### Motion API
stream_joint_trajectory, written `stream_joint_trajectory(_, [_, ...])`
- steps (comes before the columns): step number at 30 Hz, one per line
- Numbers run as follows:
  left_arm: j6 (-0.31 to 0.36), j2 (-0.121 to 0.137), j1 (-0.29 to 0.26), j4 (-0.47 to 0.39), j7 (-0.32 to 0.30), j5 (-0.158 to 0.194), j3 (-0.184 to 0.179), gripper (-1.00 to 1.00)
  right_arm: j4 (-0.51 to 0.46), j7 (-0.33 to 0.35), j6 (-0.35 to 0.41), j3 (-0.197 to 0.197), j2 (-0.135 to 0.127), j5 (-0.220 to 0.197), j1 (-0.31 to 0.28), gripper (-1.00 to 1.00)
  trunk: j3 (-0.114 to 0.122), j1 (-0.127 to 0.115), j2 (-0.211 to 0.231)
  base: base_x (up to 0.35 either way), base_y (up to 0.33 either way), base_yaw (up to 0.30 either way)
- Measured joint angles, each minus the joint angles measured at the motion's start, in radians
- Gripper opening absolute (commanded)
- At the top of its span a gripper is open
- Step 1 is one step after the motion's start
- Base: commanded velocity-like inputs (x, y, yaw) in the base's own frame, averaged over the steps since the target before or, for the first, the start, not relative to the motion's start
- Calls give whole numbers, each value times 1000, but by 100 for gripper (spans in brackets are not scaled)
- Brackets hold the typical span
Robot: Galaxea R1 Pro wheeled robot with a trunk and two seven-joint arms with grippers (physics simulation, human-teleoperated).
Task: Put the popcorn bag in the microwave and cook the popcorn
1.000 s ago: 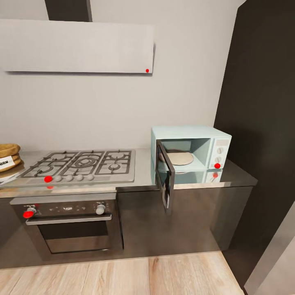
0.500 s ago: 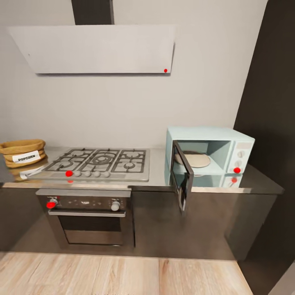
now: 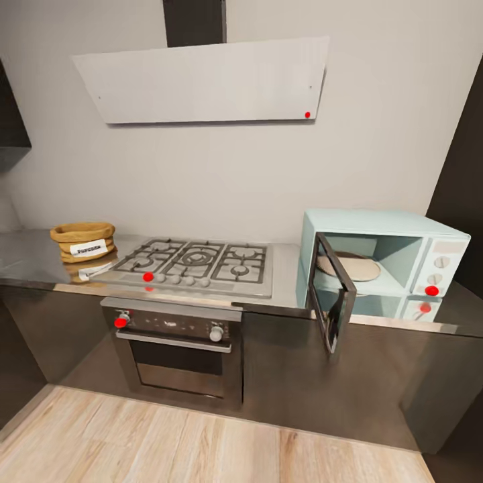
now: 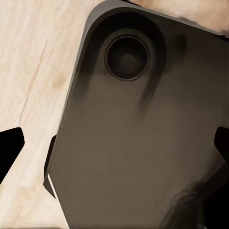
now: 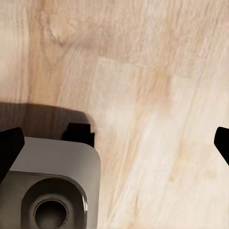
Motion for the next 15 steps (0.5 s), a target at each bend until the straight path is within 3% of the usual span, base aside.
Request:
stream_joint_trajectory(3, [0, 0, 0, 0, 0, 3, 0, 100, 0, -1, 0, 0, 0, 7, 12, 100, 1, 0, 0, 0, 0, 276])
stream_joint_trajectory(6, [0, 0, 0, 0, 0, 3, 0, 100, 0, -2, 0, 0, 1, 82, 16, 100, 3, 0, 0, 0, 0, 276])
stream_joint_trajectory(8, [0, 0, 0, 0, 0, 4, 0, 100, 0, -2, 0, 0, 2, 106, 21, 100, 4, 0, 0, 0, 0, 276])
stream_joint_trajectory(15, [0, 0, 0, 0, 0, 4, 0, 100, 0, -3, 0, 0, 2, 114, 24, 100, 7, 0, 0, 0, 0, 276])
